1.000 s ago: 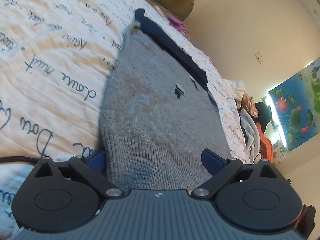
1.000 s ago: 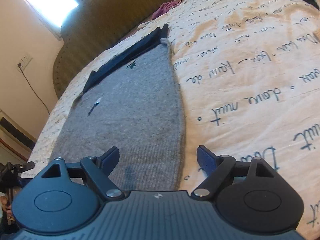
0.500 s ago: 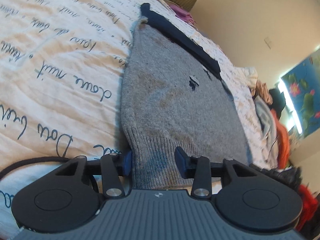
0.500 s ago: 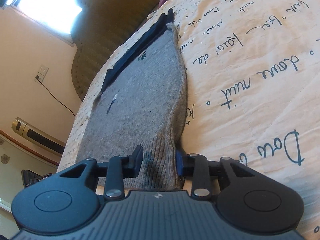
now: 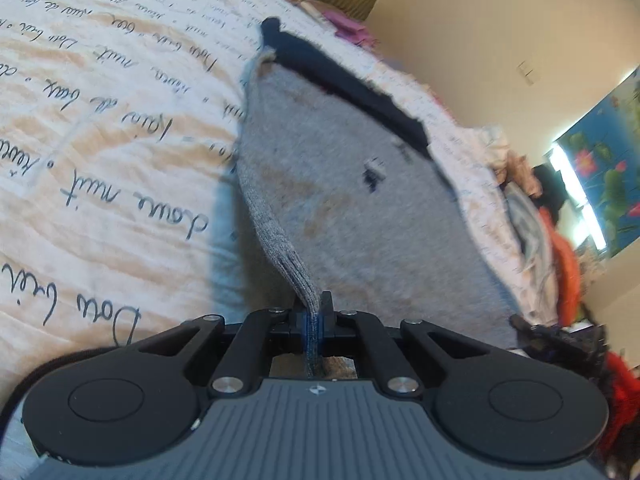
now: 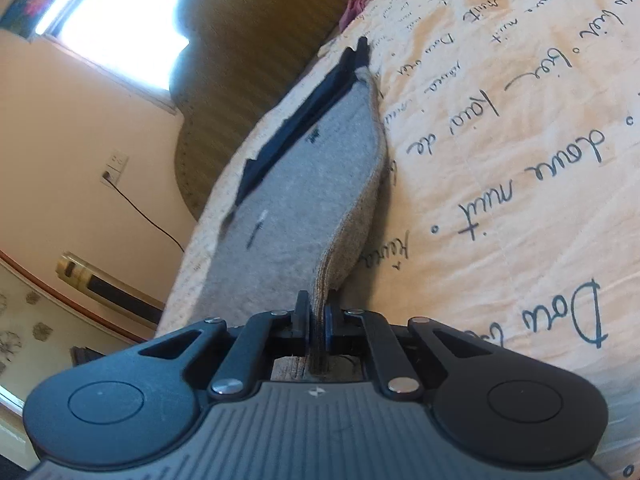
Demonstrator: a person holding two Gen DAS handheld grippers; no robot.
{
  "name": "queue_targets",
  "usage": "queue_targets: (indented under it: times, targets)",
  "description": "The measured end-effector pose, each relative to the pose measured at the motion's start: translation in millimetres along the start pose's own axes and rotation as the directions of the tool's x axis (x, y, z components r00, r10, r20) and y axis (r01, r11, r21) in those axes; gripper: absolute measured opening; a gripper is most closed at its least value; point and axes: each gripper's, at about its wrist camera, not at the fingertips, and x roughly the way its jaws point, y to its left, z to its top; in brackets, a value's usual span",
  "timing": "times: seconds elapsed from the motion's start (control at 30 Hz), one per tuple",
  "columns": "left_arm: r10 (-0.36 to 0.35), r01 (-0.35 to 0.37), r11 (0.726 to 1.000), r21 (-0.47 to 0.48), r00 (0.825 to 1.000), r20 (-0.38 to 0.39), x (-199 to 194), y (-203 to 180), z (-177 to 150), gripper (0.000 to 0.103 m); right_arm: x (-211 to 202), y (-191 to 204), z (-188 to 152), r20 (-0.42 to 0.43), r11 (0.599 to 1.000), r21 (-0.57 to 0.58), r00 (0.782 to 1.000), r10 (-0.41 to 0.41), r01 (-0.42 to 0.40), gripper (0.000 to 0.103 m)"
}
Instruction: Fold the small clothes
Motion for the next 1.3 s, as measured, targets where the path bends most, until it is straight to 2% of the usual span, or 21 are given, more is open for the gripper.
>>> queue_targets:
  times: [0.17, 0.37, 0.5, 0.6, 0.7, 0.77, 0.87, 0.93, 0.97, 1.0, 1.03, 1.13, 1.2, 1.3]
  targets:
    - [-0.083, 0.088, 0.994, -0.061, 0.994, 0.076, -18, -1, 30, 0.004, -8, 4, 18, 0.057, 0.991, 0.055, 0.991, 0.117, -0.120, 0.005]
    - [-0.087, 0.103, 0.990, -0.094, 0.984, 0.157, -5, -5, 90, 0.004, 12, 12, 66, 0.137, 0.980, 0.045, 0.973, 0.185, -0.193, 0.005]
    - [-0.102, 0.141, 0.975, -0.175, 0.971, 0.214, 21, 3, 142, 0.004, 45, 12, 115, 0.181, 0.971, 0.039, 0.958, 0.225, -0.235, 0.005]
    - [-0.098, 0.157, 0.958, -0.238, 0.965, 0.242, 48, 12, 180, 0.004, 77, 1, 156, 0.223, 0.959, 0.079, 0.943, 0.248, -0.271, 0.005]
    - [-0.074, 0.131, 0.955, -0.266, 0.973, 0.217, 85, 15, 222, 0.004, 108, -10, 198, 0.248, 0.957, 0.116, 0.941, 0.231, -0.266, 0.005]
    - [-0.054, 0.103, 0.965, -0.242, 0.978, 0.201, 107, 13, 245, 0.004, 129, -16, 227, 0.257, 0.962, 0.119, 0.944, 0.208, -0.245, 0.005]
    - [-0.050, 0.091, 0.968, -0.236, 0.984, 0.174, 130, 10, 265, 0.004, 157, -17, 258, 0.214, 0.986, 0.074, 0.968, 0.129, -0.148, 0.005]
    - [-0.047, 0.079, 0.977, -0.200, 0.985, 0.164, 134, 8, 263, 0.004, 168, -12, 263, 0.167, 0.998, 0.022, 0.984, 0.056, -0.061, 0.009]
    - [-0.045, 0.076, 0.979, -0.187, 0.986, 0.162, 134, 8, 259, 0.004, 174, -12, 260, 0.120, 0.999, 0.019, 0.992, 0.042, -0.044, 0.010]
    - [-0.049, 0.078, 0.980, -0.181, 0.986, 0.158, 133, 10, 253, 0.004, 177, -13, 256, 0.070, 0.998, 0.022, 0.996, 0.052, -0.054, 0.018]
    - [-0.051, 0.079, 0.980, -0.181, 0.987, 0.152, 133, 12, 248, 0.004, 179, -14, 250, 0.033, 0.997, 0.031, 0.997, 0.063, -0.064, 0.025]
    - [-0.045, 0.072, 0.980, -0.186, 0.988, 0.145, 128, 18, 236, 0.004, 180, -22, 230, -0.039, 0.988, 0.109, 0.993, 0.116, -0.111, 0.028]
    - [-0.045, 0.073, 0.979, -0.191, 0.988, 0.147, 123, 21, 232, 0.004, 184, -26, 218, -0.086, 0.982, 0.165, 0.991, 0.105, -0.090, 0.028]
    - [-0.046, 0.074, 0.981, -0.177, 0.987, 0.154, 116, 19, 229, 0.004, 198, -24, 206, -0.183, 0.982, 0.186, 0.980, 0.080, -0.046, 0.028]
